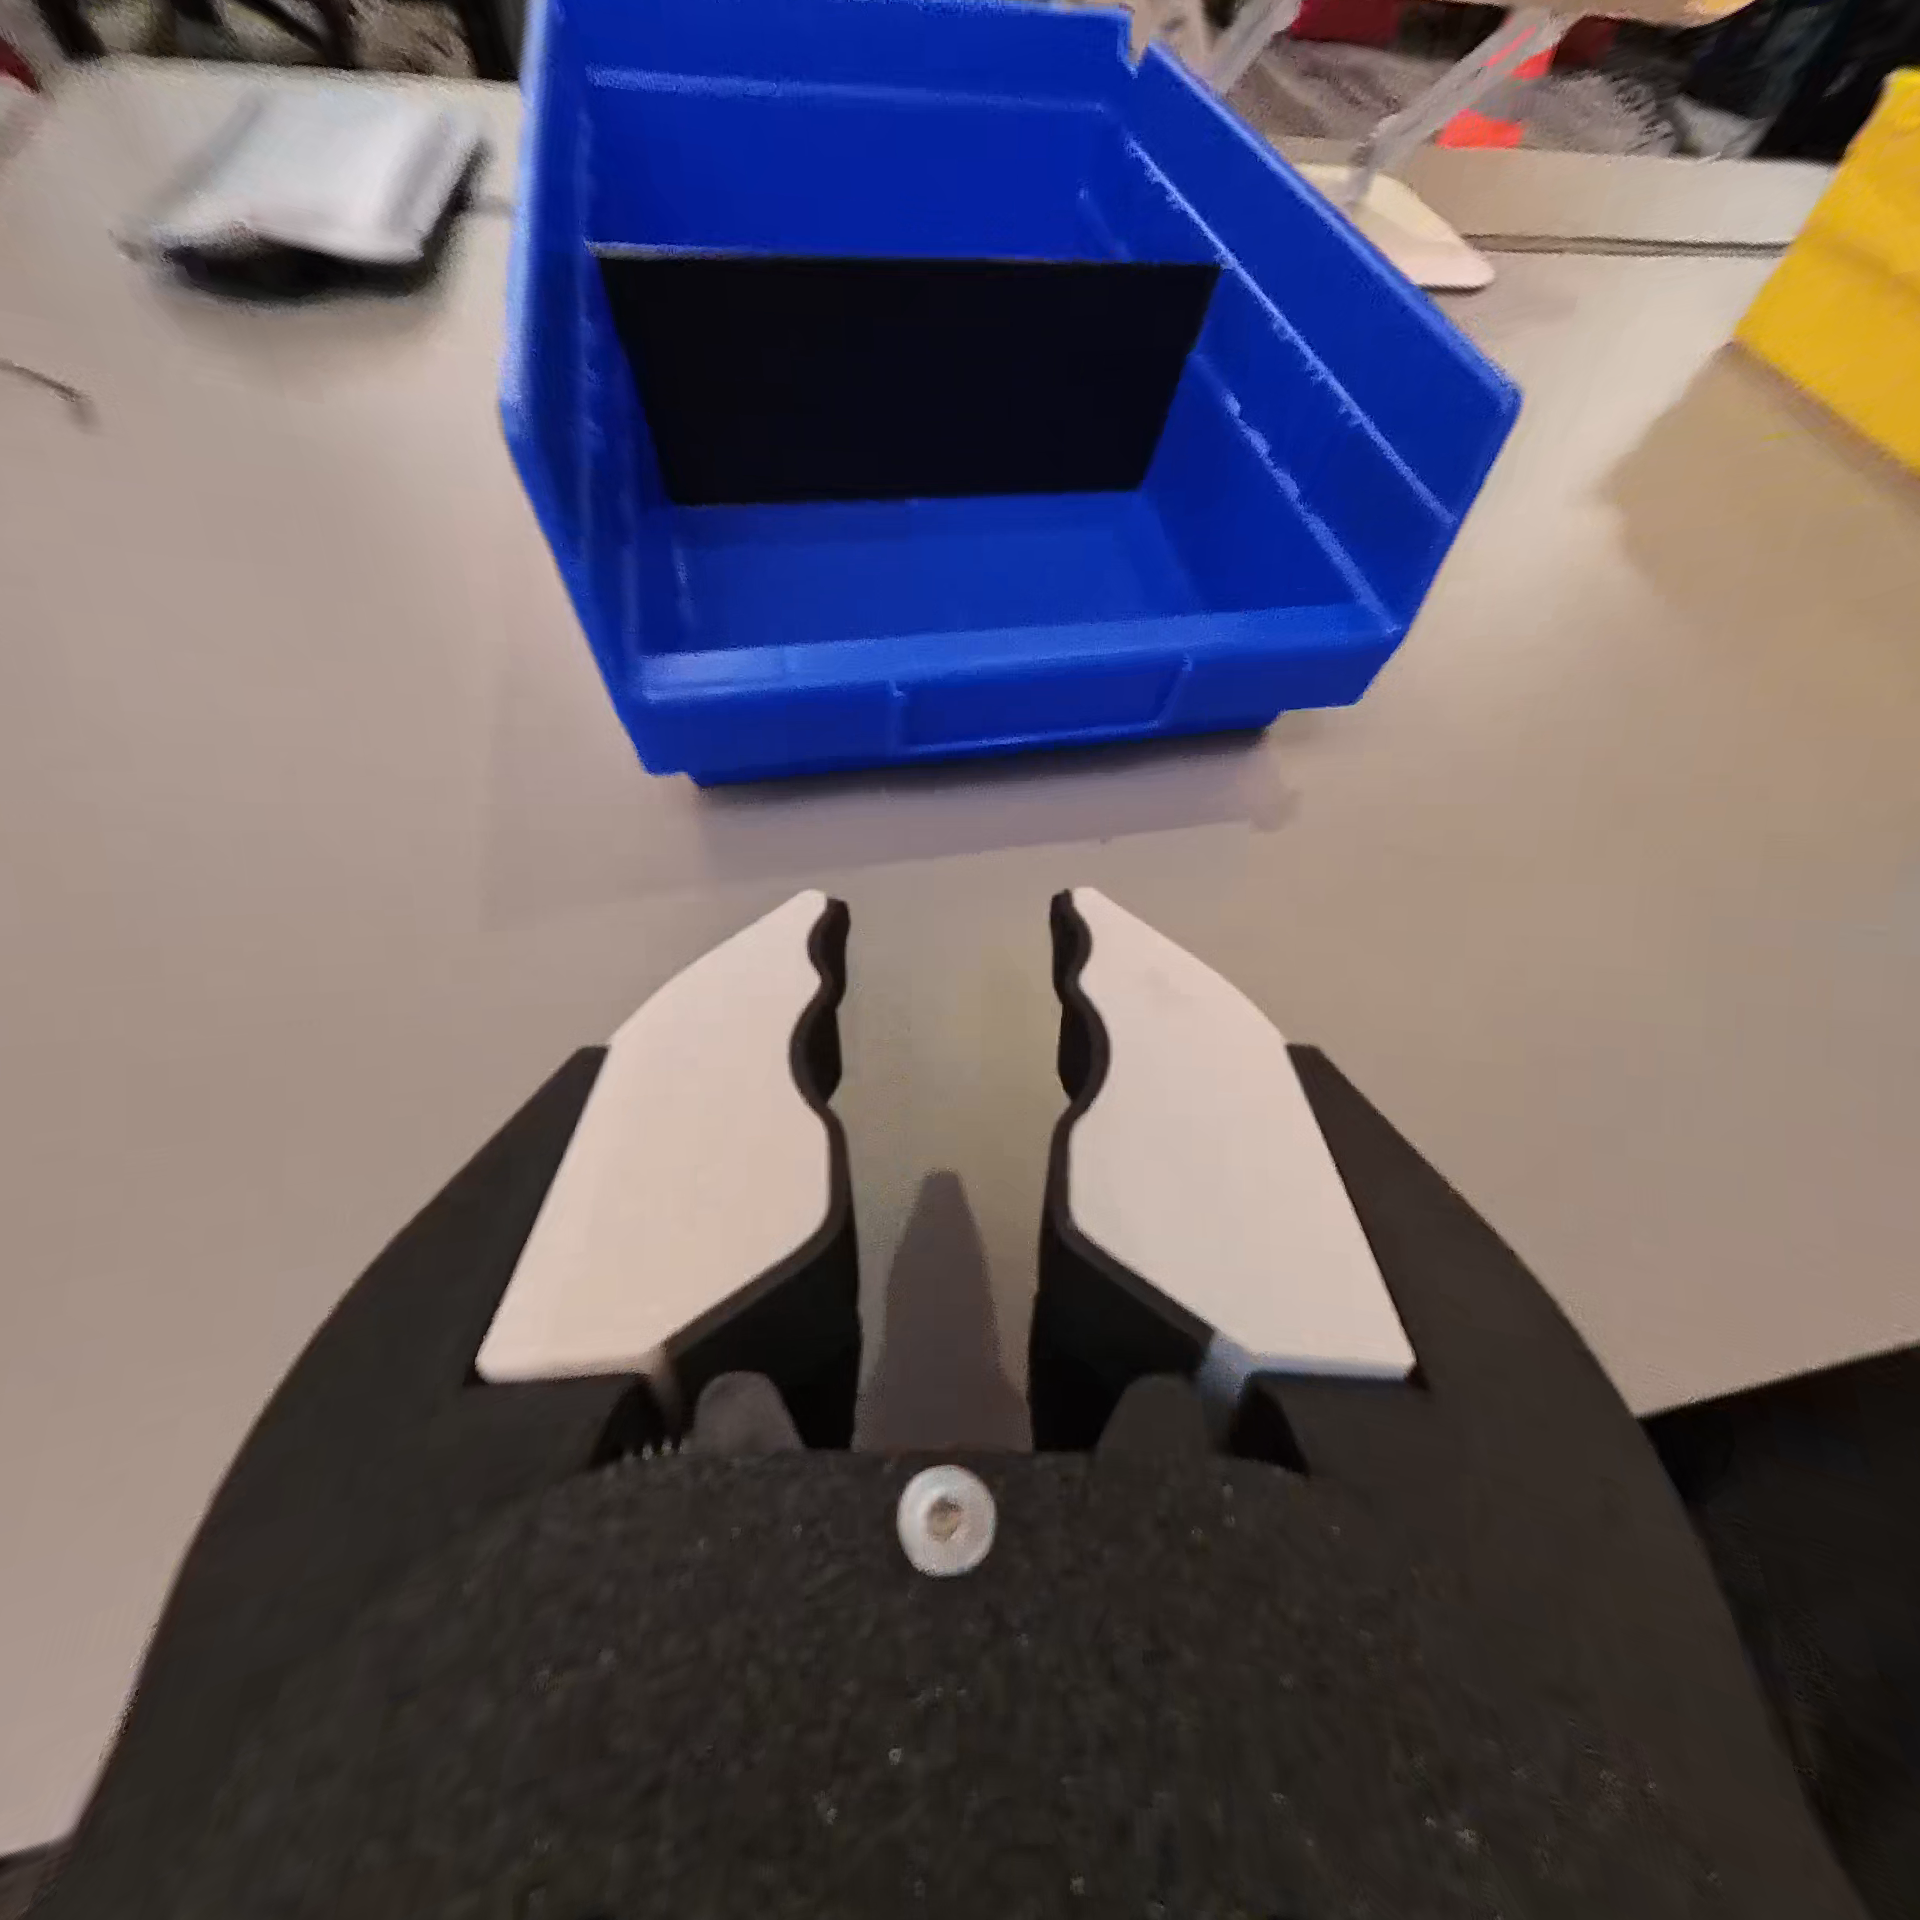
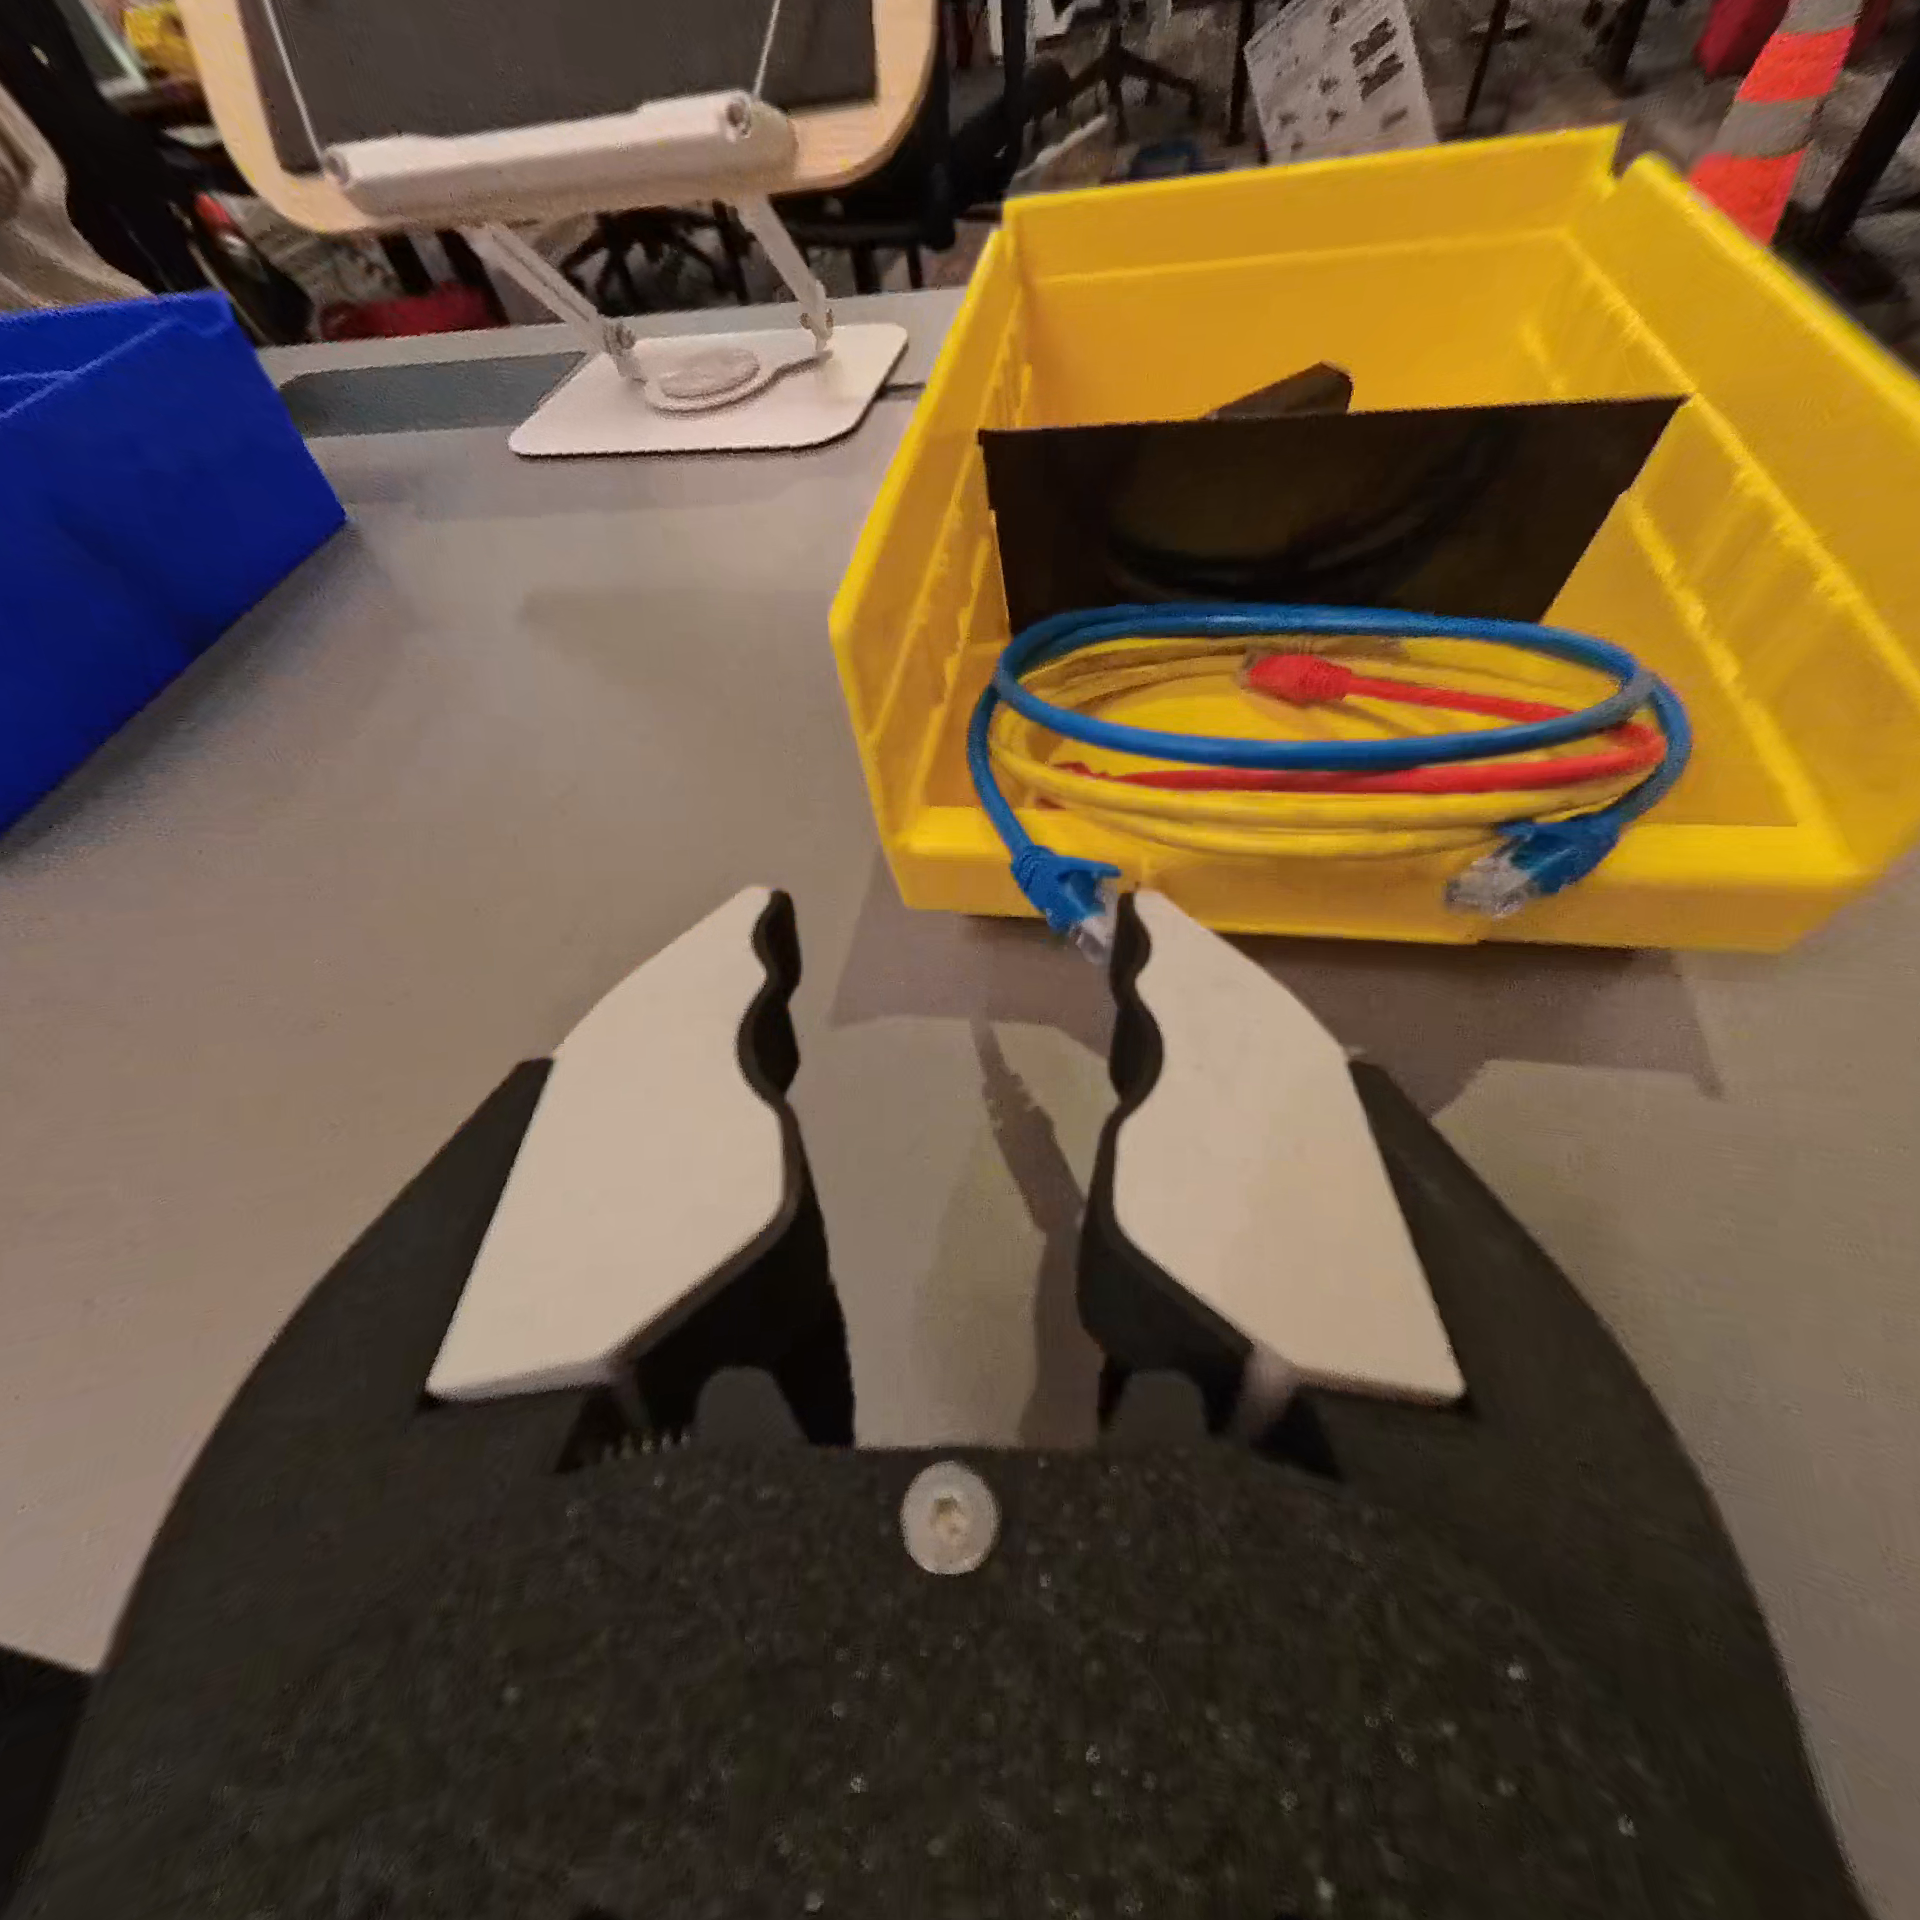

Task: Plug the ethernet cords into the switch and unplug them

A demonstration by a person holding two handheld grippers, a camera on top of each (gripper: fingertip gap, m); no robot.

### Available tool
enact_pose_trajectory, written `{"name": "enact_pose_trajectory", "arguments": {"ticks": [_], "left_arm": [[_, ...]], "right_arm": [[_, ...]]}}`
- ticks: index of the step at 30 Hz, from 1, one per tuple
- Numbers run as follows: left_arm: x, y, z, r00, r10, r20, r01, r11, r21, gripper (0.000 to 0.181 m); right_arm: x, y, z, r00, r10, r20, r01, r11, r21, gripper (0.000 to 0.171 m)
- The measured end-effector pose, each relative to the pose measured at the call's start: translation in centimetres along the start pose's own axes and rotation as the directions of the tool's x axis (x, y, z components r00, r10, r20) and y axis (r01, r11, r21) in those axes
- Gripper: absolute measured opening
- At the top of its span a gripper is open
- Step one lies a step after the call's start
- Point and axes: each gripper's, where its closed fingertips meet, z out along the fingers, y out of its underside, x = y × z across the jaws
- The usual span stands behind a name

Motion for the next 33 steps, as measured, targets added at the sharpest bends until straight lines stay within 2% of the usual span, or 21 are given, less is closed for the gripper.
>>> {"name": "enact_pose_trajectory", "arguments": {"ticks": [3,6,10,18,33], "left_arm": [[0.6,-0.4,-0.2,0.997,0.056,0.057,-0.058,0.997,0.043,0.035],[1.9,-0.7,-0.3,0.994,0.092,0.066,-0.096,0.994,0.053,0.034],[2.4,-1.8,-0.7,0.979,0.169,0.118,-0.182,0.977,0.11,0.031],[2.3,-1.6,-0.2,0.989,0.125,0.08,-0.133,0.985,0.106,0.031],[3.4,-1.2,0.9,0.988,0.152,0.036,-0.154,0.985,0.075,0.033]], "right_arm": [[1.5,-1.7,-0.8,0.996,-0.051,-0.073,0.058,0.995,0.086,0.054],[2.1,-1.4,-1.0,0.998,-0.012,-0.063,0.017,0.996,0.086,0.054],[4.0,-1.0,-0.8,0.986,-0.079,-0.149,0.087,0.995,0.051,0.053],[4.7,-1.2,-1.1,0.988,-0.039,-0.149,0.049,0.996,0.07,0.053],[5.5,-1.1,-1.1,0.988,-0.025,-0.152,0.036,0.997,0.071,0.053]]}}
